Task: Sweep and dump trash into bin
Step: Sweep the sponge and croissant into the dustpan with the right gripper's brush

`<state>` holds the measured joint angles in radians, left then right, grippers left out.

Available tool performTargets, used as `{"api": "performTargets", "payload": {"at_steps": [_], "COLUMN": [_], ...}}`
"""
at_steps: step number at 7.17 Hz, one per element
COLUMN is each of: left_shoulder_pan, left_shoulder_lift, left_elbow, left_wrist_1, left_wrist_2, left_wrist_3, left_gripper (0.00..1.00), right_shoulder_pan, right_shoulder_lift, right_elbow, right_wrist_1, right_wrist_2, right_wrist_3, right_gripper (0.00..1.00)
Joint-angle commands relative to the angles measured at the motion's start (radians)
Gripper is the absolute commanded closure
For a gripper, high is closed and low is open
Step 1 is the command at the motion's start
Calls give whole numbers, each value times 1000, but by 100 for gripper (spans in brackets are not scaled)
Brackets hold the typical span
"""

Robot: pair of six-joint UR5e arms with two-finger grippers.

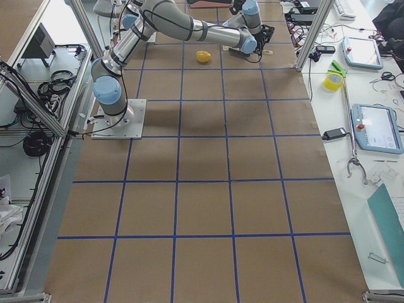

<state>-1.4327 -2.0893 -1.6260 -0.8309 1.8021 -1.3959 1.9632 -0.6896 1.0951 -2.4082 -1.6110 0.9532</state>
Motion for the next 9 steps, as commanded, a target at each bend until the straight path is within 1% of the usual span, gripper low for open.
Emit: {"api": "performTargets", "payload": {"at_steps": [1,2,4,5,6,7,8,9], "left_shoulder_pan": [0,0,0,0,0,0,-3,-9], "left_shoulder_lift": [0,0,0,0,6,32,50,78], "left_elbow": [0,0,0,0,0,-2,-12,-29], "left_wrist_1": [0,1,0,0,0,-8,-16,-48], "left_wrist_2": [-1,-1,-4,-6,-10,-18,-17,-38], "left_wrist_3": [-2,-2,-5,-6,1,12,15,15], "left_gripper": [100,100,100,100,100,100,100,100], "right_shoulder_pan": [74,86,42,-8,-56,-85,-102,-125], "right_shoulder_lift": [-1,-5,-33,-71,-123,-184,-244,-322], "right_elbow": [-24,-35,-32,-26,-17,20,98,223], "right_wrist_1": [3,8,73,159,285,367,374,365], "right_wrist_2": [3,5,22,42,68,68,56,48], "right_wrist_3": [172,185,60,11,-64,-76,-74,-76], "right_gripper": [100,100,100,100,100,100,100,100]}}
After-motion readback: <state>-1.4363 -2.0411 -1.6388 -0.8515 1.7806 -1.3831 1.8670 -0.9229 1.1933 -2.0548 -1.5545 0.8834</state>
